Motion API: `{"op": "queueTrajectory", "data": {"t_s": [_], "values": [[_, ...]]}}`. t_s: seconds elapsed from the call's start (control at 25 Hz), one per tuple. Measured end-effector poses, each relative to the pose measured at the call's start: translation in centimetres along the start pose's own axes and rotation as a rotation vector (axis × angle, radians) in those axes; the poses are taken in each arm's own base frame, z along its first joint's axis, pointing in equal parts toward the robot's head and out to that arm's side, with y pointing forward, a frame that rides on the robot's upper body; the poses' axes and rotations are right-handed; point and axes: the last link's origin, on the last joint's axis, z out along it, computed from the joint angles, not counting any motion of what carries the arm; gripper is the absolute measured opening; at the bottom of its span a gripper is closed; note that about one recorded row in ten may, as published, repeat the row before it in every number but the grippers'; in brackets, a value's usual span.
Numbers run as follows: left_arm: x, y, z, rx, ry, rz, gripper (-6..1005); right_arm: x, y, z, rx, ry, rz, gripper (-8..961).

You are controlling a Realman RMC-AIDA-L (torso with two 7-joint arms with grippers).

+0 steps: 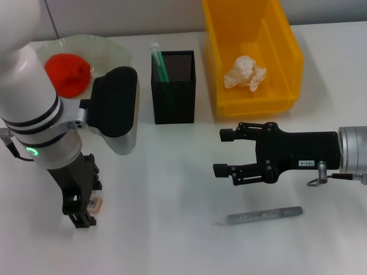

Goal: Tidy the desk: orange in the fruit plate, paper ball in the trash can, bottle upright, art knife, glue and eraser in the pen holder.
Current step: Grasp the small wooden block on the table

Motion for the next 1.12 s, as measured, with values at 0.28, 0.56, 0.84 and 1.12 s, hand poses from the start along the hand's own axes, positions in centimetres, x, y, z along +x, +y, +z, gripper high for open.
{"op": "queueTrajectory", "data": {"t_s": [0.28,0.56,0.84,1.12], "values": [[-0.04,-0.03,0.34,-0.017,-0.004,0.007,623,0.01,-0.01,0.03,0.001,0.0,0.0,840],[-0.04,-0.15,0.42,-0.021,-0.01,0.006,591,0.05,-0.02,0.03,0.004,0.001,0.001,840],[-0.01,-0.3,0.48,-0.018,-0.013,0.002,560,0.17,0.02,-0.02,0.004,0.004,0.003,840],[0.21,-0.38,0.45,-0.008,-0.017,0.016,399,0.3,0.07,-0.01,0.002,0.011,0.005,840]]}}
